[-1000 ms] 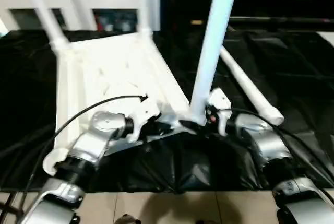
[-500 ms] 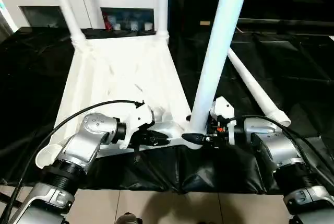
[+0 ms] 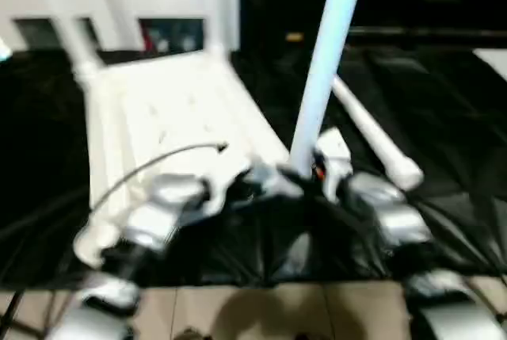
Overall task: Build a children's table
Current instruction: Rotate leg to tighten
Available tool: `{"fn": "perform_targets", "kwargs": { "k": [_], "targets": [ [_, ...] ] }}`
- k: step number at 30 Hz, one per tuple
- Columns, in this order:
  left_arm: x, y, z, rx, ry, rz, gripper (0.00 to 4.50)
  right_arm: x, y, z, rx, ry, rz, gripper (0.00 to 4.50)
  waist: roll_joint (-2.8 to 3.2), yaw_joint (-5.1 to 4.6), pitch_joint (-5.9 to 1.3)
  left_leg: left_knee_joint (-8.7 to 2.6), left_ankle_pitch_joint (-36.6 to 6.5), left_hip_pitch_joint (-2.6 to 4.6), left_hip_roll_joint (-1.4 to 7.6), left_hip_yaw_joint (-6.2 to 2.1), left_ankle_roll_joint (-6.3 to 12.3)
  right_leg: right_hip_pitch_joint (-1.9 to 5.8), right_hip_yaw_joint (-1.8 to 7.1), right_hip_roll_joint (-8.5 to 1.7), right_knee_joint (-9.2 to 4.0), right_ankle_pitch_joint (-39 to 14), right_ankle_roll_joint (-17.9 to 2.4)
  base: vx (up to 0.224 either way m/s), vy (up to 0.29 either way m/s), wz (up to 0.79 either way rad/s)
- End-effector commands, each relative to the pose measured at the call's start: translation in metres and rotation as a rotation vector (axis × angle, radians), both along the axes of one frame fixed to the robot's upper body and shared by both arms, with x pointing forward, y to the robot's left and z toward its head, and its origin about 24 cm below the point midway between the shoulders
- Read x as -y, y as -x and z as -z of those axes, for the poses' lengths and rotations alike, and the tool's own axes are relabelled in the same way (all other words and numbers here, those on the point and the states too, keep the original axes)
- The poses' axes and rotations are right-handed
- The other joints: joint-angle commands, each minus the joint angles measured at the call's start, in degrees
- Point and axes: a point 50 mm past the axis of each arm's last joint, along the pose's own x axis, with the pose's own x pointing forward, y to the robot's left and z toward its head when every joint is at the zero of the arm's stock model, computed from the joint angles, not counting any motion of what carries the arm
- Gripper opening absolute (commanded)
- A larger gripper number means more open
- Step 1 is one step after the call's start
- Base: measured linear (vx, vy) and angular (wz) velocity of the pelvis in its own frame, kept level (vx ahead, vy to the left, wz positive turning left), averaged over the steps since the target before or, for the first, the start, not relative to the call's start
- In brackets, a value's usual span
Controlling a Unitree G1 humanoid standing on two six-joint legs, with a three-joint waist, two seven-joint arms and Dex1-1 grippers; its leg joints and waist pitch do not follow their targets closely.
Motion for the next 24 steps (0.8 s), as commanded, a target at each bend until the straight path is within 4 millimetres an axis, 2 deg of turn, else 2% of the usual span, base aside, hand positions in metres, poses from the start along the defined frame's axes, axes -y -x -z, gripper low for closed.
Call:
{"fn": "perform_targets", "kwargs": {
  "k": [1,3,4,5,7,9,10,11,12,15,17,19,20,22,24],
  "targets": [
    [0.015,-0.014,-0.025,0.102,0.064,-0.109,0.0,-0.029,0.005,0.013,-0.066,-0.003,-0.013,2.72,-0.51,0.06,-4.18,-4.26,-21.76,0.89,-0.11,-0.04,-0.43,2.89,0.61,-1.3,-5.54,-31.12,-5.93,0.0,0.0,0.0],
    [0.021,-0.015,-0.025,0.11,0.067,-0.158,0.0,-0.036,0.002,0.012,-0.065,-0.024,0.037,2.72,-0.51,-0.25,-4.26,-4.26,-21.62,0.65,-0.07,-0.02,0.02,2.98,0.6,-1.27,-5.33,-30.27,-6.19,0.0,0.0,0.0],
    [0.024,-0.015,-0.025,0.113,0.068,-0.164,0.0,-0.038,0.001,0.012,-0.063,-0.028,0.042,3.07,-0.55,-0.23,-4.32,-4.15,-21.59,0.85,-0.12,0.03,0.33,2.84,0.53,-1.25,-5.48,-30.01,-6.25,0.0,0.0,0.0],
    [0.026,-0.015,-0.024,0.118,0.069,-0.161,0.0,-0.042,0.0,0.01,-0.066,-0.048,0.032,3.42,-0.6,-0.19,-4.32,-4.13,-21.13,0.67,-0.14,0.14,0.77,2.91,0.63,-1.19,-5.46,-28.87,-6.41,0.0,0.0,0.0],
    [0.029,-0.015,-0.024,0.125,0.076,-0.152,0.0,-0.045,0.0,0.009,-0.051,-0.035,0.019,3.44,-0.4,-0.1,-4.45,-4.19,-20.32,0.51,-0.06,0.16,1.25,3.04,0.76,-1.15,-5.08,-26.44,-7.09,0.0,0.0,0.0],
    [0.029,-0.014,-0.024,0.129,0.076,-0.15,0.0,-0.045,0.0,0.009,-0.036,-0.014,0.016,3.63,-0.51,-0.2,-4.49,-4.29,-19.34,0.14,-0.04,0.15,1.4,3.4,0.79,-1.1,-4.73,-24.12,-7.74,0.0,0.0,0.0],
    [0.03,-0.014,-0.024,0.139,0.069,-0.132,0.0,-0.042,-0.001,0.009,-0.004,0.012,0.026,3.86,-0.18,-0.06,-4.53,-4.25,-19.1,0.37,0.03,0.2,1.43,3.24,0.88,-1.12,-4.62,-22.97,-8.27,0.0,0.0,0.0],
    [0.03,-0.014,-0.024,0.139,0.069,-0.132,0.0,-0.042,-0.001,0.009,-0.004,0.012,0.026,3.86,-0.34,-0.18,-4.58,-4.15,-18.87,0.41,0.0,0.32,1.55,3.22,0.95,-1.04,-4.51,-21.78,-8.92,0.0,0.0,0.0],
    [0.03,-0.014,-0.024,0.145,0.068,-0.128,0.0,-0.041,-0.002,0.009,0.01,0.021,0.039,3.86,-0.22,-0.1,-4.56,-4.19,-18.83,0.49,0.05,0.35,1.69,3.23,0.98,-1.06,-4.45,-21.11,-9.47,0.0,0.0,0.0],
    [0.03,-0.018,-0.025,0.191,0.047,-0.154,0.0,-0.027,-0.005,0.003,0.063,0.032,0.093,3.86,-0.19,0.06,-4.56,-4.11,-19.05,0.75,0.02,0.5,1.88,3.14,1.05,-0.92,-4.51,-20.2,-9.83,0.0,0.0,0.0],
    [0.03,-0.022,-0.03,0.218,0.073,-0.173,0.0,-0.011,-0.006,-0.004,0.105,0.015,0.141,3.86,-0.06,0.24,-4.55,-4.19,-18.88,0.62,-0.08,0.45,1.86,3.4,1.04,-0.83,-4.49,-20.15,-9.2,0.0,0.0,0.0],
    [0.029,-0.024,-0.035,0.226,0.106,-0.181,0.56,-0.001,-0.006,-0.008,0.126,0.003,0.169,3.91,-0.2,0.25,-4.68,-4.21,-18.25,0.47,0.04,0.42,1.95,3.53,1.08,-0.92,-4.3,-18.9,-9.36,0.0,0.0,0.0],
    [0.029,-0.024,-0.035,0.226,0.106,-0.181,0.56,-0.001,-0.006,-0.008,0.126,0.002,0.169,3.91,-0.1,0.31,-4.73,-4.17,-17.54,0.33,0.01,0.4,2.02,3.7,1.08,-0.92,-4.18,-17.94,-9.55,0.0,0.0,0.0],
    [0.024,-0.025,-0.042,0.263,0.125,-0.204,0.59,0.011,-0.003,-0.014,0.147,-0.02,0.204,3.91,0.04,0.53,-4.77,-4.05,-17.08,0.6,0.14,0.47,2.39,3.59,1.15,-0.85,-4.15,-16.06,-10.35,0.0,0.0,0.0],
    [0.011,-0.025,-0.047,0.306,0.125,-0.261,0.86,0.023,0.004,-0.019,0.15,-0.056,0.22,3.91,-0.22,0.55,-4.66,-4.19,-16.64,0.33,0.21,0.39,3.16,3.96,1.14,-0.81,-3.91,-15.2,-10.25,0.0,0.0,0.0]
  ]
}}
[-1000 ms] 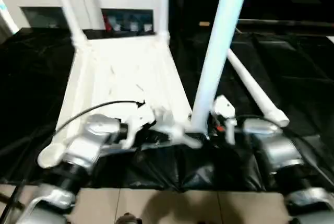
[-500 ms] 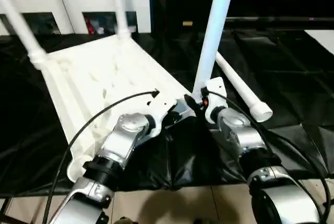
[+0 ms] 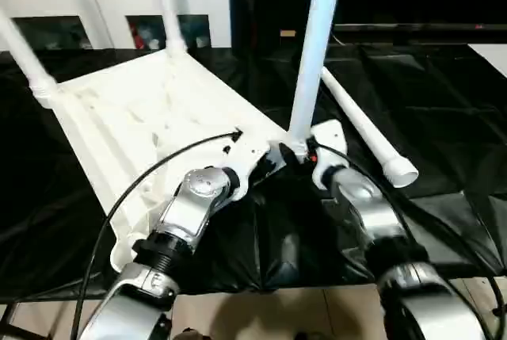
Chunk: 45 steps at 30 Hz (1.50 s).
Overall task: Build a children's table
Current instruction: Rotate leg to tighten, then rotate table base
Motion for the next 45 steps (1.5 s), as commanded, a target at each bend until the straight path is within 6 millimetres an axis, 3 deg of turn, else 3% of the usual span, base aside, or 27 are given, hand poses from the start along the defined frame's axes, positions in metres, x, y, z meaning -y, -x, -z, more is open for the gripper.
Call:
{"fn": "perform_targets", "kwargs": {
  "k": [1,2,4,5,6,10,11,14,15,17,18,20,21,24,26,27,28,30,32,34,35,37,40,41,43,45],
  "targets": [
    [-0.01,-0.004,-0.011,0.048,0.015,-0.045,0.94,0.008,-0.001,-0.01,0.023,-0.027,0.014,3.91,-0.3,0.41,-4.69,-4.08,-16.44,0.43,0.19,0.28,3.19,4.03,1.13,-0.88,-3.92,-15.6,-9.7,0.0,0.0,0.0],
    [-0.011,-0.004,-0.011,0.051,0.012,-0.05,0.94,0.009,0.0,-0.011,0.024,-0.029,0.013,3.91,-0.31,0.31,-4.65,-4.08,-16.47,0.4,0.14,0.27,3.1,3.94,1.09,-0.84,-3.92,-16.19,-9.48,0.0,0.0,0.0],
    [-0.039,-0.003,-0.018,0.109,-0.037,-0.177,0.94,0.009,0.014,-0.008,-0.003,-0.012,-0.07,3.91,-0.18,0.42,-4.69,-3.97,-16.65,0.64,0.11,0.34,2.88,3.75,1.17,-0.79,-4.12,-17.42,-8.59,0.0,0.0,0.0],
    [-0.043,-0.003,-0.019,0.117,-0.044,-0.196,0.94,0.008,0.016,-0.007,-0.009,-0.007,-0.083,3.91,-0.15,0.31,-4.56,-4.19,-16.57,0.25,0.3,0.09,2.82,4.09,1.14,-0.79,-3.89,-16.66,-8.5,0.0,0.0,0.0],
    [-0.063,0.0,-0.028,0.153,-0.085,-0.284,0.94,0.005,0.025,-0.003,-0.032,0.01,-0.148,3.91,-0.18,0.14,-4.59,-4.22,-17.06,0.3,0.22,0.13,2.5,3.98,1.1,-0.78,-3.98,-17.77,-8.29,0.0,0.0,0.0],
    [-0.087,0.006,-0.039,0.192,-0.133,-0.39,0.94,0.002,0.036,0.0,-0.056,0.018,-0.214,3.91,-0.14,0.2,-4.43,-4.25,-18.23,0.72,0.49,0.12,2.0,3.55,1.26,-0.65,-4.06,-18.21,-8.92,0.0,0.0,0.0],
    [-0.109,0.013,-0.048,0.23,-0.18,-0.49,0.94,-0.001,0.043,0.002,-0.091,0.012,-0.256,3.91,-0.26,0.24,-4.27,-4.35,-18.86,0.74,0.55,0.12,1.78,3.43,1.27,-0.62,-4.06,-19.36,-8.68,0.0,0.0,0.0],
    [-0.132,0.022,-0.054,0.256,-0.256,-0.583,0.94,-0.004,0.048,0.005,-0.132,0.01,-0.282,3.91,-0.27,0.05,-4.03,-4.59,-19.7,0.6,0.55,-0.09,1.38,3.38,1.28,-0.63,-4.19,-21.77,-7.47,0.0,0.0,0.0],
    [-0.139,0.025,-0.054,0.257,-0.283,-0.612,0.94,-0.005,0.048,0.006,-0.139,0.016,-0.281,3.91,-0.06,0.05,-3.93,-4.46,-21.48,1.1,0.38,0.01,0.87,2.73,1.33,-0.52,-4.65,-24.44,-6.58,0.0,0.0,0.0],
    [-0.157,0.033,-0.051,0.23,-0.354,-0.677,0.94,-0.008,0.044,0.009,-0.163,0.037,-0.258,3.91,-0.05,0.02,-3.84,-4.53,-22.79,1.12,0.29,-0.11,0.31,2.54,1.3,-0.54,-4.81,-26.44,-5.91,0.0,0.0,0.0],
    [-0.163,0.037,-0.048,0.205,-0.374,-0.702,0.65,-0.009,0.042,0.011,-0.177,0.041,-0.253,3.91,-0.53,-0.04,-3.72,-4.64,-23.45,0.94,0.21,-0.18,0.12,2.48,1.23,-0.54,-4.96,-27.66,-5.5,0.0,0.0,0.0],
    [-0.17,0.043,-0.043,0.171,-0.39,-0.732,0.57,-0.011,0.04,0.013,-0.196,0.054,-0.243,3.91,-0.13,0.05,-3.7,-4.69,-24.13,1.06,0.22,-0.35,-0.33,2.36,1.25,-0.66,-4.9,-28.78,-5.31,0.0,0.0,0.0],
    [-0.178,0.048,-0.037,0.126,-0.42,-0.752,0.57,-0.013,0.037,0.015,-0.213,0.072,-0.234,3.91,0.04,0.07,-3.62,-4.57,-25.93,1.47,0.17,-0.42,-0.78,1.82,1.21,-0.65,-5.31,-30.56,-4.78,0.0,0.0,0.0],
    [-0.189,0.057,-0.023,0.028,-0.47,-0.756,0.22,-0.015,0.033,0.02,-0.281,0.116,-0.183,3.91,0.1,0.02,-3.51,-4.7,-27.46,1.51,-0.04,-0.65,-1.11,1.72,1.04,-0.57,-5.67,-32.13,-3.99,0.0,0.0,0.0],
    [-0.193,0.06,-0.015,-0.033,-0.482,-0.743,0.19,-0.017,0.031,0.022,-0.314,0.12,-0.181,3.62,0.46,0.06,-3.44,-4.76,-28.92,1.71,-0.09,-0.81,-1.41,1.6,0.91,-0.56,-5.9,-33.0,-3.56,0.0,0.0,0.0],
    [-0.194,0.061,-0.012,-0.053,-0.489,-0.738,0.12,-0.019,0.03,0.022,-0.313,0.115,-0.191,3.54,0.29,-0.05,-3.37,-4.68,-30.08,1.92,-0.14,-0.84,-1.51,1.41,0.79,-0.49,-6.18,-33.63,-3.22,0.0,0.0,0.0],
    [-0.196,0.062,-0.008,-0.077,-0.505,-0.73,0.05,-0.022,0.028,0.022,-0.316,0.112,-0.196,3.51,0.85,0.01,-3.39,-4.74,-30.65,1.8,-0.23,-1.07,-1.63,1.59,0.67,-0.69,-6.16,-34.2,-3.01,0.0,0.0,0.0],
    [-0.198,0.062,-0.005,-0.103,-0.517,-0.716,0.01,-0.024,0.025,0.023,-0.321,0.12,-0.195,3.36,0.71,-0.31,-3.38,-4.86,-31.35,1.6,-0.24,-1.28,-1.66,1.83,0.37,-0.66,-6.3,-34.64,-2.69,0.0,0.0,0.0],
    [-0.198,0.064,-0.001,-0.143,-0.522,-0.681,0.0,-0.025,0.021,0.024,-0.327,0.136,-0.182,3.13,1.18,-0.44,-3.37,-5.24,-32.46,1.53,0.05,-1.81,-2.04,2.22,0.26,-0.85,-6.26,-33.37,-3.39,0.0,0.0,0.0],
    [-0.195,0.064,0.003,-0.185,-0.514,-0.631,0.0,-0.026,0.018,0.025,-0.33,0.145,-0.181,2.92,1.24,-0.46,-3.3,-5.3,-33.94,1.64,0.07,-2.08,-2.37,2.2,0.29,-0.79,-6.28,-32.3,-4.21,0.0,0.0,0.0],
    [-0.19,0.066,0.006,-0.221,-0.51,-0.575,0.0,-0.027,0.016,0.025,-0.331,0.15,-0.18,2.8,0.95,-0.51,-3.26,-5.18,-34.64,1.87,-0.06,-2.0,-2.35,2.0,0.29,-0.8,-6.4,-32.79,-4.45,0.0,0.0,0.0],
    [-0.179,0.07,0.013,-0.3,-0.513,-0.426,0.0,-0.03,0.01,0.024,-0.329,0.154,-0.176,2.67,0.95,-0.51,-3.12,-5.1,-35.81,2.17,-0.09,-2.08,-2.27,1.84,0.15,-0.96,-6.66,-34.91,-4.43,0.0,0.0,0.0],
    [-0.173,0.073,0.015,-0.338,-0.515,-0.342,0.0,-0.032,0.006,0.022,-0.328,0.149,-0.171,2.59,1.03,-0.54,-2.95,-4.99,-36.84,2.57,-0.15,-2.04,-2.3,1.64,-0.08,-0.9,-7.03,-36.47,-3.9,0.0,0.0,0.0],
    [-0.168,0.076,0.017,-0.368,-0.515,-0.272,0.0,-0.033,0.003,0.021,-0.324,0.147,-0.172,2.31,0.99,-0.58,-2.85,-4.87,-37.24,2.88,-0.23,-2.04,-2.3,1.46,-0.32,-0.83,-7.4,-37.66,-3.53,0.0,0.0,0.0],
    [-0.161,0.08,0.018,-0.402,-0.505,-0.194,0.0,-0.035,0.0,0.019,-0.314,0.147,-0.177,2.23,1.1,-0.7,-2.78,-5.06,-38.1,2.77,-0.05,-2.2,-2.31,1.75,-0.62,-0.91,-7.34,-38.36,-3.17,0.0,0.0,0.0],
    [-0.149,0.084,0.019,-0.434,-0.481,-0.087,0.0,-0.039,-0.003,0.017,-0.309,0.14,-0.184,2.04,1.72,-0.82,-2.44,-5.71,-41.97,3.34,0.53,-2.52,-2.65,2.06,-1.65,-0.5,-7.4,-36.9,-3.5,0.0,0.0,0.0]
  ]
}}
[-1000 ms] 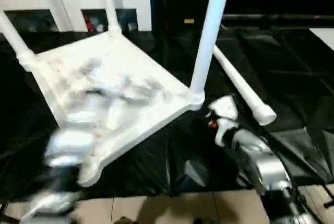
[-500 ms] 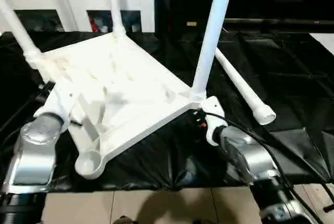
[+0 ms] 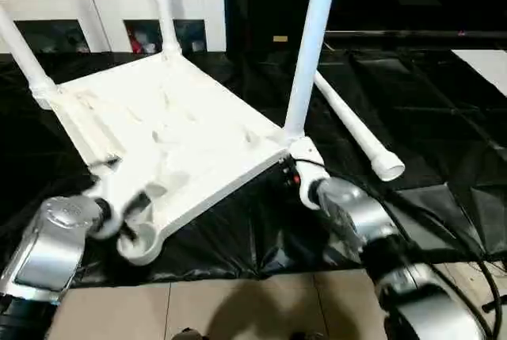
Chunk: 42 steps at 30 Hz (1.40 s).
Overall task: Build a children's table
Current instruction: Rotate table base
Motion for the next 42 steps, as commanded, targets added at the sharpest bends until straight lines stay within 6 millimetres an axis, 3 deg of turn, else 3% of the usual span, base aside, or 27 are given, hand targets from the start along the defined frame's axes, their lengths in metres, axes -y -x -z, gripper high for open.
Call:
{"fn": "perform_targets", "kwargs": {
  "k": [1,3,4,5,6,7,8,9,10,12,15,17,19,20,21,22,23,24,25,26,27,28,29,30,32,35,42],
  "targets": [
    [0.021,0.005,0.001,-0.064,0.073,0.129,0.0,-0.003,-0.006,-0.006,0.021,-0.018,0.003,1.89,1.68,-0.53,-2.55,-6.25,-44.03,2.87,0.8,-0.71,-2.61,1.7,-0.94,-1.01,-5.14,-35.35,-4.19,0.0,0.0,0.0],
    [0.034,0.007,0.0,-0.093,0.119,0.216,0.0,-0.006,-0.008,-0.006,0.024,-0.014,-0.009,1.76,2.35,0.3,-2.12,-9.63,-49.57,0.83,2.5,-0.48,-2.83,4.22,-0.89,0.04,-0.24,-27.85,-5.68,0.0,0.0,0.0],
    [0.041,0.007,-0.001,-0.103,0.15,0.261,0.0,-0.007,-0.009,-0.006,0.022,-0.016,-0.011,1.7,2.59,2.64,-1.67,-13.33,-53.24,-2.58,3.98,1.21,-2.6,6.69,-0.13,0.8,8.27,-20.82,-6.2,-0.079,-0.048,0.02],
    [0.048,0.007,-0.003,-0.109,0.183,0.301,0.0,-0.009,-0.01,-0.006,0.023,-0.018,-0.012,1.58,1.28,4.98,-1.96,-12.85,-48.45,-1.52,3.64,4.19,-0.54,5.39,3.25,0.9,10.64,-23.71,-4.19,-0.048,-0.11,0.19],
    [0.054,0.007,-0.004,-0.114,0.209,0.327,0.0,-0.009,-0.01,-0.006,0.026,-0.017,-0.016,1.45,-2.45,4.05,-1.03,4.03,-34.37,10.53,-1.92,4.12,-3.46,-8.17,3.54,-2.42,-8.95,-60.8,0.59,-0.048,-0.11,0.19],
    [0.058,0.006,-0.004,-0.116,0.224,0.341,0.0,-0.01,-0.011,-0.006,0.027,-0.016,-0.018,1.45,-2.46,2.69,-0.71,8.66,-26.07,11.4,-2.33,2.63,-2.17,-9.92,4.67,-5.97,-10.87,-71.25,0.35,0.081,-0.125,0.16],
    [0.069,0.001,-0.003,-0.117,0.257,0.368,0.0,-0.011,-0.011,-0.005,0.027,-0.013,-0.02,1.36,-1.89,3.24,-0.99,4.11,-16.6,3.07,-1.43,-0.29,-0.19,1.05,7.11,-8.93,-7.22,-67.59,-0.12,0.161,-0.015,-0.25],
    [0.07,0.001,-0.003,-0.116,0.258,0.368,0.0,-0.011,-0.011,-0.005,0.027,-0.013,-0.02,1.31,-1.52,3.93,-1.92,0.97,-16.54,2.36,-0.62,-0.66,-0.63,3.41,5.29,-8.07,-5.07,-61.43,-0.39,0.161,-0.015,-0.25],
    [0.076,-0.005,0.0,-0.112,0.257,0.377,0.0,-0.012,-0.012,-0.005,0.027,-0.013,-0.021,1.24,-0.66,3.74,-3.63,-2.7,-19.46,3.78,0.0,-0.59,-1.64,2.52,3.27,-3.52,-1.65,-40.01,-3.52,0.057,0.025,-0.22],
    [0.084,-0.012,0.003,-0.102,0.254,0.389,0.0,-0.013,-0.012,-0.005,0.024,-0.018,-0.027,1.07,-0.24,2.16,-3.7,-4.29,-15.78,2.9,-0.48,0.1,-1.01,3.9,2.47,-1.56,-0.44,-10.99,-12.25,0.0,0.0,0.0],
    [0.091,-0.025,0.006,-0.056,0.249,0.371,0.0,-0.013,-0.013,-0.004,0.027,-0.012,-0.026,0.83,-0.16,0.86,-2.53,-3.45,-28.36,5.04,-1.25,0.58,-0.29,1.96,0.54,-1.73,-4.82,-36.21,-5.39,-0.06,0.029,0.0],
    [0.094,-0.036,0.007,-0.007,0.234,0.335,0.0,-0.011,-0.014,-0.003,0.033,-0.008,-0.009,0.68,0.94,-0.95,-2.73,-3.78,-31.5,4.75,-0.45,-0.31,0.78,3.4,-2.67,-1.82,-6.72,-38.46,-0.63,0.0,0.0,0.0],
    [0.093,-0.047,0.009,0.037,0.209,0.293,0.0,-0.008,-0.015,-0.003,0.043,-0.005,0.014,0.4,2.19,-1.4,-2.79,-5.66,-35.06,3.5,2.03,-1.26,1.54,5.87,-3.54,-1.9,-4.92,-29.63,-1.25,0.0,0.0,0.0],
    [0.091,-0.057,0.011,0.079,0.16,0.256,0.0,-0.004,-0.017,-0.004,0.056,-0.003,0.038,0.4,2.76,-0.93,-2.31,-8.28,-41.21,2.07,4.62,-2.07,1.73,7.22,-2.29,-1.48,0.57,-21.31,-3.04,-0.071,-0.066,-0.07],
    [0.09,-0.058,0.012,0.082,0.156,0.253,0.0,-0.004,-0.017,-0.004,0.057,-0.003,0.04,0.35,2.82,-0.17,-2.08,-9.32,-43.86,1.66,5.51,-2.02,1.34,7.24,-1.14,-1.57,3.32,-17.31,-4.33,-0.071,-0.066,-0.07],
    [0.084,-0.068,0.015,0.118,0.088,0.222,0.0,0.002,-0.017,-0.005,0.078,-0.001,0.072,0.35,1.6,0.42,-1.4,-9.83,-46.35,3.34,4.93,-0.45,1.36,5.24,0.49,-0.98,3.37,-18.61,-5.47,-0.039,-0.095,0.08],
    [0.081,-0.07,0.016,0.126,0.067,0.216,0.0,0.003,-0.017,-0.005,0.086,-0.001,0.082,0.35,0.09,0.12,-1.22,-6.55,-43.77,5.61,1.96,0.53,0.88,2.69,0.05,-0.7,-2.04,-30.93,-3.28,0.024,-0.115,0.19],
    [0.077,-0.075,0.018,0.143,0.027,0.199,0.0,0.007,-0.017,-0.006,0.097,-0.005,0.095,0.35,-2.55,-2.41,-0.36,8.21,-26.07,12.07,-5.53,3.63,0.41,-6.94,-8.83,1.1,-15.94,-64.28,9.79,0.024,-0.115,0.19],
    [0.077,-0.075,0.018,0.145,0.026,0.197,0.0,0.007,-0.017,-0.006,0.098,-0.006,0.097,0.35,0.28,-3.04,-1.87,6.1,-26.88,10.7,-4.45,3.46,2.31,-3.08,-10.63,0.93,-15.53,-60.63,12.31,-0.002,-0.091,-0.14],
    [0.074,-0.079,0.017,0.169,0.015,0.165,0.0,0.01,-0.017,-0.008,0.118,-0.01,0.113,0.35,3.26,-2.44,-2.98,0.02,-32.6,3.62,2.16,0.31,2.64,8.54,-9.55,-3.73,-2.03,-36.06,9.46,0.063,0.077,-0.5],
    [0.072,-0.084,0.016,0.207,0.009,0.125,0.0,0.015,-0.017,-0.011,0.138,-0.024,0.139,0.35,4.17,0.2,-2.93,-6.6,-42.79,1.71,6.51,-3.24,2.67,7.72,-1.17,-4.27,6.54,-9.11,-0.8,0.063,0.077,-0.5],
    [0.072,-0.085,0.016,0.216,0.007,0.116,0.0,0.016,-0.017,-0.012,0.143,-0.028,0.145,0.35,5.07,0.57,-3.25,-6.6,-40.02,5.44,5.1,-2.19,3.65,3.72,-0.08,-3.06,5.83,-6.15,-2.15,0.139,0.039,-0.16],
    [0.071,-0.088,0.016,0.243,-0.004,0.091,0.0,0.019,-0.018,-0.014,0.155,-0.042,0.163,0.35,-0.14,-1.66,-3.4,-2.44,-25.33,5.17,-1.26,-1.57,2.93,4.0,1.38,-4.52,0.75,-12.77,-5.47,0.078,-0.106,-0.1],
    [0.07,-0.092,0.015,0.281,-0.024,0.069,0.0,0.024,-0.018,-0.018,0.173,-0.06,0.188,0.35,-1.14,0.21,-5.44,-0.66,-7.26,0.09,-2.53,-1.26,1.85,8.63,2.62,-5.23,0.88,-14.83,-1.03,0.078,-0.106,-0.1],
    [0.07,-0.098,0.014,0.381,-0.048,0.013,0.0,0.035,-0.016,-0.029,0.225,-0.09,0.227,0.35,-0.43,0.93,-5.56,-0.11,8.04,-0.19,-3.43,-2.02,3.27,7.23,2.53,-3.58,2.46,5.96,-2.71,0.014,-0.077,-0.12],
    [0.078,-0.095,0.017,0.399,-0.018,0.023,0.0,0.038,-0.013,-0.034,0.254,-0.097,0.234,0.35,0.44,0.54,-6.39,0.66,18.1,-0.24,-3.58,-1.78,4.5,6.79,1.4,-1.46,4.45,28.95,-10.48,0.02,-0.047,0.0],
    [0.105,-0.064,-0.012,0.684,0.469,-0.107,0.0,0.048,0.025,-0.061,0.412,-0.245,0.231,0.35,1.01,1.33,-5.25,-0.82,6.98,0.7,-0.12,-1.19,7.82,5.25,1.43,-2.5,1.97,4.13,-17.37,0.0,0.0,0.0]
  ]
}}
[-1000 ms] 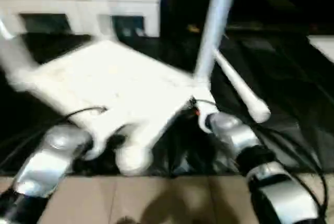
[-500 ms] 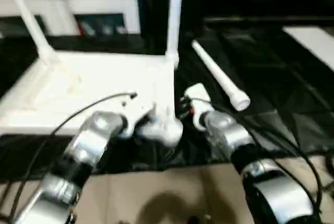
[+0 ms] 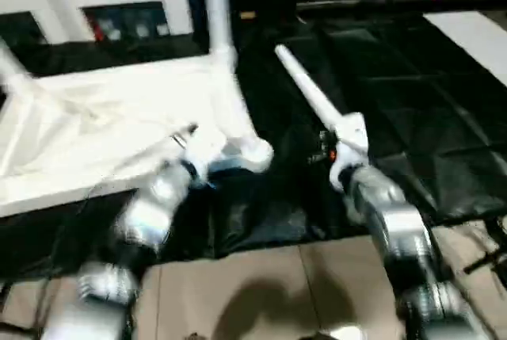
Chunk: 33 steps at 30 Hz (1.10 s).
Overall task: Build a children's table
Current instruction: Rotate table base
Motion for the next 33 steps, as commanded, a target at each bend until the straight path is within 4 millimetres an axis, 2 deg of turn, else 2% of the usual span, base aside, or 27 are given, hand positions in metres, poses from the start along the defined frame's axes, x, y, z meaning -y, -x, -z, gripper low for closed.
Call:
{"fn": "perform_targets", "kwargs": {
  "k": [1,2,3,4,5,6,7,8,11,13,15,16,18,19,20,22,23,24,25,26,27,28,29,30,31,32,33],
  "targets": [
    [-0.001,0.005,-0.025,0.127,0.176,-0.05,0.0,0.002,0.007,-0.018,0.077,-0.052,-0.006,0.35,-0.21,0.21,-4.86,-3.21,12.04,-0.88,1.16,1.52,9.8,5.48,3.19,-2.26,-2.87,7.21,-15.7,0.0,0.0,0.0],
    [-0.001,0.005,-0.025,0.127,0.176,-0.05,0.0,0.002,0.007,-0.018,0.077,-0.052,-0.006,0.35,-0.28,0.23,-4.5,-3.53,9.13,-0.85,1.07,1.88,9.57,5.05,3.07,-1.9,-3.49,2.81,-14.95,0.0,0.0,0.0],
    [-0.004,0.013,-0.037,0.186,0.258,-0.099,0.0,0.004,0.012,-0.023,0.103,-0.055,0.0,0.35,-0.18,0.32,-4.39,-3.73,5.53,-0.55,1.05,2.3,8.43,4.87,3.12,-1.83,-3.94,-1.95,-13.96,0.0,0.0,0.0],
    [-0.008,0.019,-0.042,0.193,0.282,-0.134,0.0,0.007,0.016,-0.026,0.116,-0.033,0.019,0.35,-0.25,0.3,-4.2,-3.96,3.75,-0.61,1.39,2.51,7.52,4.9,3.22,-1.98,-4.11,-3.67,-13.49,0.0,0.0,0.0],
    [-0.009,0.022,-0.044,0.195,0.293,-0.152,0.0,0.008,0.017,-0.027,0.124,-0.021,0.03,0.35,-0.38,0.37,-3.82,-4.33,1.3,-0.74,1.88,2.96,5.78,4.87,3.4,-2.11,-4.43,-6.07,-12.44,0.0,0.0,0.0],
    [-0.013,0.032,-0.055,0.252,0.325,-0.181,0.0,0.014,0.02,-0.028,0.114,0.003,0.058,0.35,-0.59,0.24,-3.36,-4.78,-2.2,-0.66,1.56,3.24,4.37,4.76,3.47,-1.83,-5.06,-10.62,-10.77,0.0,0.0,0.0],
    [-0.017,0.036,-0.06,0.305,0.307,-0.224,0.0,0.019,0.022,-0.028,0.104,0.008,0.077,0.35,-0.8,0.27,-3.36,-4.87,-3.47,-0.43,1.56,3.28,3.7,4.66,3.66,-1.83,-5.3,-12.42,-9.95,0.0,0.0,0.0],
    [-0.02,0.038,-0.063,0.327,0.296,-0.247,0.0,0.022,0.022,-0.029,0.102,0.012,0.094,0.35,-0.57,0.32,-3.3,-4.83,-5.47,0.28,1.37,3.53,2.82,3.98,4.01,-1.51,-5.78,-14.63,-8.87,0.0,0.0,0.0],
    [-0.03,0.048,-0.069,0.347,0.327,-0.315,0.0,0.038,0.031,-0.029,0.096,-0.002,0.174,0.35,-1.16,0.4,-3.41,-5.02,-3.2,-0.1,0.86,3.83,2.47,4.15,4.56,-0.99,-5.68,-14.1,-6.27,0.0,0.0,0.0],
    [-0.033,0.05,-0.071,0.359,0.378,-0.327,0.0,0.041,0.036,-0.027,0.111,0.02,0.181,0.35,-1.06,0.43,-3.47,-5.02,-2.48,-0.32,0.76,3.91,2.2,4.08,4.63,-0.85,-5.67,-13.04,-5.82,0.0,0.0,0.0],
    [-0.031,0.049,-0.07,0.349,0.394,-0.325,0.0,0.042,0.038,-0.023,0.1,0.016,0.201,0.35,-0.88,0.29,-3.46,-5.34,-5.53,-0.01,0.68,3.87,1.82,4.18,4.45,-0.72,-5.74,-15.23,-5.29,0.0,0.0,0.0],
    [-0.03,0.048,-0.07,0.34,0.393,-0.326,0.0,0.041,0.04,-0.023,0.093,0.005,0.214,0.35,-0.76,0.08,-3.25,-5.92,-11.02,0.53,0.7,3.76,1.66,4.4,4.13,-0.67,-6.18,-21.03,-4.52,0.0,0.0,0.0],
    [-0.027,0.048,-0.07,0.332,0.401,-0.329,0.0,0.041,0.041,-0.022,0.088,-0.006,0.23,0.35,-0.67,-0.66,-2.59,-6.58,-22.06,3.21,0.17,4.08,3.25,4.34,2.87,0.11,-8.07,-33.26,-3.45,0.0,0.0,0.0],
    [-0.025,0.048,-0.07,0.327,0.415,-0.333,0.0,0.041,0.042,-0.021,0.086,-0.005,0.237,0.35,-0.76,-0.81,-2.52,-6.74,-23.58,4.05,-0.04,4.2,3.79,4.53,2.67,0.23,-8.54,-34.72,-3.59,0.0,0.0,0.0],
    [-0.025,0.047,-0.069,0.324,0.42,-0.337,0.0,0.04,0.042,-0.02,0.086,0.007,0.237,0.35,0.18,-1.3,-2.37,-7.25,-25.63,4.8,-0.23,4.06,4.57,5.07,2.23,0.57,-8.97,-35.94,-3.79,0.055,0.011,-0.03],
    [-0.021,0.046,-0.066,0.297,0.434,-0.346,0.0,0.035,0.044,-0.017,0.082,0.052,0.217,0.35,-0.24,-2.27,-2.15,-7.58,-28.08,5.95,-0.23,3.99,4.97,5.46,1.9,0.77,-9.53,-36.69,-3.92,0.059,0.014,-0.05],
    [-0.021,0.046,-0.066,0.294,0.432,-0.348,0.0,0.033,0.044,-0.017,0.085,0.063,0.202,0.35,-0.1,-2.41,-2.33,-7.69,-27.49,5.85,-0.41,3.95,5.05,6.05,2.08,0.68,-9.51,-36.14,-4.18,0.075,0.019,-0.08],
    [-0.021,0.045,-0.065,0.291,0.429,-0.349,0.0,0.032,0.045,-0.016,0.087,0.069,0.188,0.35,-0.28,-3.03,-2.6,-7.96,-25.27,5.22,-0.65,3.95,5.71,7.44,2.57,0.53,-9.45,-35.39,-5.01,0.075,0.019,-0.08],
    [-0.021,0.045,-0.064,0.286,0.428,-0.348,0.0,0.031,0.045,-0.016,0.084,0.07,0.174,0.35,-1.61,-1.75,-2.91,-7.19,-19.91,-1.13,-2.0,2.83,9.44,12.14,1.25,-1.55,-9.82,-36.05,-2.63,0.085,0.014,-0.02],
    [-0.021,0.045,-0.064,0.286,0.426,-0.348,0.0,0.03,0.044,-0.016,0.084,0.071,0.172,0.35,-0.8,-2.3,-3.72,-5.55,-11.38,-2.25,-2.93,2.56,13.46,13.25,1.37,-3.34,-10.67,-36.56,-0.97,0.115,0.019,0.29],
    [-0.021,0.044,-0.064,0.283,0.414,-0.346,0.0,0.028,0.043,-0.014,0.083,0.072,0.162,0.35,-0.21,-2.56,-4.46,-4.15,-4.76,-2.63,-3.31,2.09,16.48,13.93,0.77,-3.66,-10.96,-32.8,-3.18,0.115,0.019,0.29],
    [-0.022,0.044,-0.064,0.283,0.414,-0.347,0.0,0.028,0.043,-0.014,0.083,0.073,0.162,0.35,-0.57,-2.79,-4.56,-3.53,-2.16,-3.46,-3.5,1.84,17.93,14.46,0.32,-3.34,-10.93,-29.78,-4.12,0.131,0.024,0.57],
    [-0.022,0.044,-0.064,0.283,0.414,-0.347,0.0,0.028,0.043,-0.014,0.083,0.073,0.162,0.35,0.4,-3.0,-4.53,-3.79,1.52,-2.23,-3.09,1.35,20.09,14.04,-1.44,-2.54,-10.79,-25.12,-6.03,0.152,0.024,0.7],
    [-0.023,0.044,-0.064,0.282,0.413,-0.352,0.0,0.026,0.042,-0.014,0.084,0.074,0.153,0.35,0.58,-3.42,-4.4,-4.03,3.07,-1.48,-3.09,0.93,21.43,13.84,-2.19,-1.49,-10.66,-22.39,-6.85,0.152,0.024,0.7],
    [-0.024,0.044,-0.064,0.282,0.413,-0.354,0.0,0.025,0.042,-0.014,0.085,0.076,0.143,0.35,1.49,-4.07,-4.32,-4.43,6.45,1.3,-3.32,-0.49,24.5,13.12,-3.43,1.04,-9.69,-17.36,-7.49,0.199,0.032,0.82],
    [-0.024,0.045,-0.063,0.28,0.413,-0.356,0.0,0.021,0.042,-0.014,0.085,0.082,0.121,0.35,1.54,-5.37,-4.33,-4.88,9.81,5.86,-2.86,-4.44,30.59,10.76,-3.82,4.04,-6.88,-14.06,-6.27,0.262,-0.003,0.76],
    [-0.024,0.045,-0.063,0.279,0.413,-0.357,0.0,0.02,0.042,-0.014,0.085,0.086,0.114,0.35,2.11,-7.16,-4.97,-4.69,14.25,12.83,-0.01,-11.43,39.9,3.7,-2.52,4.94,-0.27,-17.3,-1.95,0.262,-0.003,0.76]
  ]
}}
